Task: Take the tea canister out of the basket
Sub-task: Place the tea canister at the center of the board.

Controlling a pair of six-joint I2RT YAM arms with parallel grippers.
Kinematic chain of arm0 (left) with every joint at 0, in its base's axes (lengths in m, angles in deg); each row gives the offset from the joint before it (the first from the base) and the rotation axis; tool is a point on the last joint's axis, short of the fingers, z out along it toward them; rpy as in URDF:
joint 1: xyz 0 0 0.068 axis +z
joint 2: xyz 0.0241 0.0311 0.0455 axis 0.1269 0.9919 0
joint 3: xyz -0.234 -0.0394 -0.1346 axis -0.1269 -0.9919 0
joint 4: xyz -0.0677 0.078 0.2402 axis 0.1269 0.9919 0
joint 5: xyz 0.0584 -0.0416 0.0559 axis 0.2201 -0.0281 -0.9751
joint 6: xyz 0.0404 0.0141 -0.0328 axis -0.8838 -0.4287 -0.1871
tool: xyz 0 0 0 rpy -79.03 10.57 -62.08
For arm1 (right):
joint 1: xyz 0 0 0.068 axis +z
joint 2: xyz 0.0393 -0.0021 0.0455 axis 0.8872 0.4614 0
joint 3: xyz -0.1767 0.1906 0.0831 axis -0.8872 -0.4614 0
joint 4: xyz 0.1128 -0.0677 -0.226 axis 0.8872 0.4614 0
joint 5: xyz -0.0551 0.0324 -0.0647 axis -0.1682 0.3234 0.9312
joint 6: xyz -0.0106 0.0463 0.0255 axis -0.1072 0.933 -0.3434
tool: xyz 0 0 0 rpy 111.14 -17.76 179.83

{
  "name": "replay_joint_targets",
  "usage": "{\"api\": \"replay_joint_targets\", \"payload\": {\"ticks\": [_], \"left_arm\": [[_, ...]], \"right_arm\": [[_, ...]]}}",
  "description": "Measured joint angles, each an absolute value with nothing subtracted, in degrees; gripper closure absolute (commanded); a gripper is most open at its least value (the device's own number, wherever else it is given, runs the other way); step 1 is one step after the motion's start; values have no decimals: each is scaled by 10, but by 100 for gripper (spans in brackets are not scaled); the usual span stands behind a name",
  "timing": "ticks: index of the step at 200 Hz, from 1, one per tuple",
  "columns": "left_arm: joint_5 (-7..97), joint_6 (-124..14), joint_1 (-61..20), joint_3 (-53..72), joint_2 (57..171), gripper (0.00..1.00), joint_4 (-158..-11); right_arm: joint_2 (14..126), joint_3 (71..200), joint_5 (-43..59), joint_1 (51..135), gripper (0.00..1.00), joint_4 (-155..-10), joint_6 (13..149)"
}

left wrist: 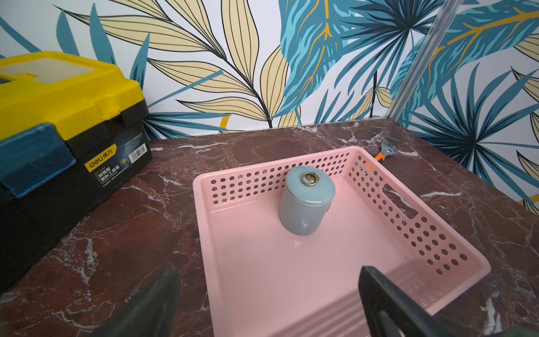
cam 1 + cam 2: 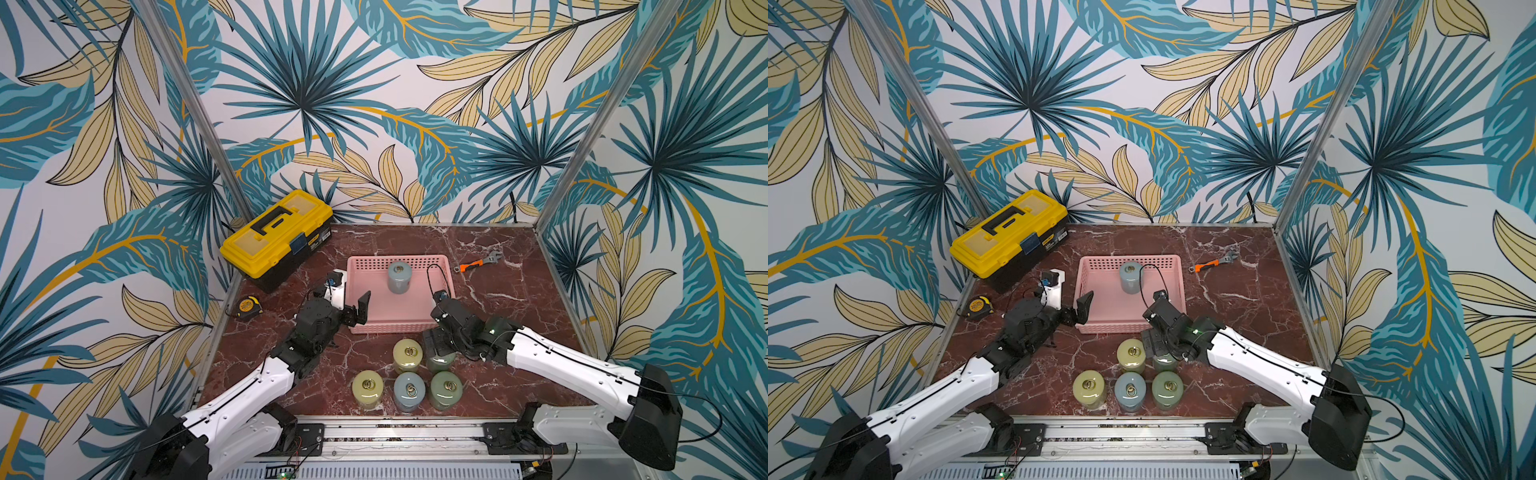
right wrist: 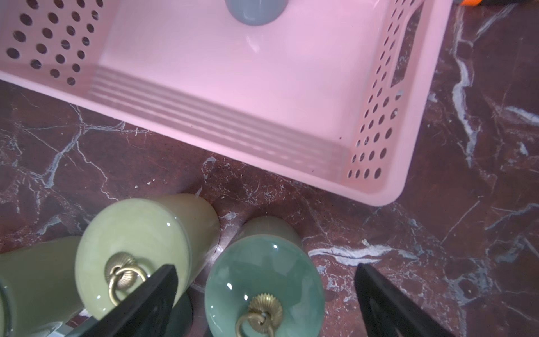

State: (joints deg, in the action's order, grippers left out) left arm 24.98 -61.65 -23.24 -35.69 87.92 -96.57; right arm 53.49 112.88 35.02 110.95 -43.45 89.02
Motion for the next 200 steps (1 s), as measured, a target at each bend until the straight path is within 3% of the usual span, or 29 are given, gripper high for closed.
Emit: {"api": "replay_joint_targets", "payload": {"ticks": [76,146,200], "left_arm": [[319,-598,-234,-245,946,0,-859],[323,-572,-250,-111,1033,0,-722],[310,-573,-272,-3,1122,0,-621]], "right_arm": [[533,1157,352,1017,1,-435,811],[533,1155,309,921,1,-480,744],[533,1118,284,894,1,-542,721]]}}
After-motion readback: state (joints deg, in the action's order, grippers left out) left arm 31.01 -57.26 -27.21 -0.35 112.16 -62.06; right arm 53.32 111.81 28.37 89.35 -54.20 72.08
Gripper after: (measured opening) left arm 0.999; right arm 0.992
